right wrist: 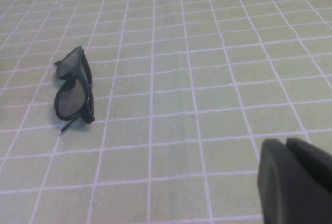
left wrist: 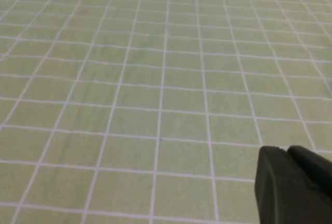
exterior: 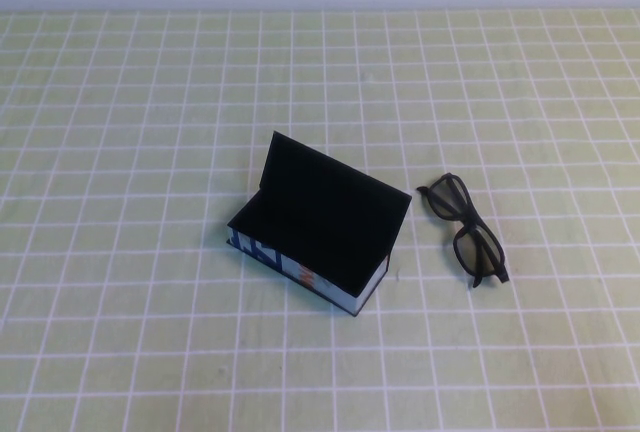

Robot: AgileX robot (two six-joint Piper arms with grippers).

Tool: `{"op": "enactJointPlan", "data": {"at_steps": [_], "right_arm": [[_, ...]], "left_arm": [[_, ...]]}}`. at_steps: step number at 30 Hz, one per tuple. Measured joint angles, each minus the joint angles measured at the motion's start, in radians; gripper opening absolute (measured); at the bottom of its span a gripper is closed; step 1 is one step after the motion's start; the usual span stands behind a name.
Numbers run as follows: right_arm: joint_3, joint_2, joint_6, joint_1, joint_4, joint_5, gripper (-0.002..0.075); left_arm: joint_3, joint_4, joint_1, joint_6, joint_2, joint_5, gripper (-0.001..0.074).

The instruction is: Take glasses out of glasses case

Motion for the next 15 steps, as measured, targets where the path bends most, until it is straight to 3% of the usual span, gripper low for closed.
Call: {"op": "enactJointPlan", "data": {"at_steps": [5, 15], "right_arm": [[0.0, 0.0, 0.0, 0.0, 0.0, 0.002, -0.0018], [0.0, 0.0, 0.0, 0.0, 0.0, 0.002, -0.0018]], "left_arm": [[-0.002, 0.121, 0.0, -0.107, 0.0, 0.008, -0.0004], [-0.002, 0.127, 0.0, -0.128, -0.001, 0.008, -0.0004]]}}
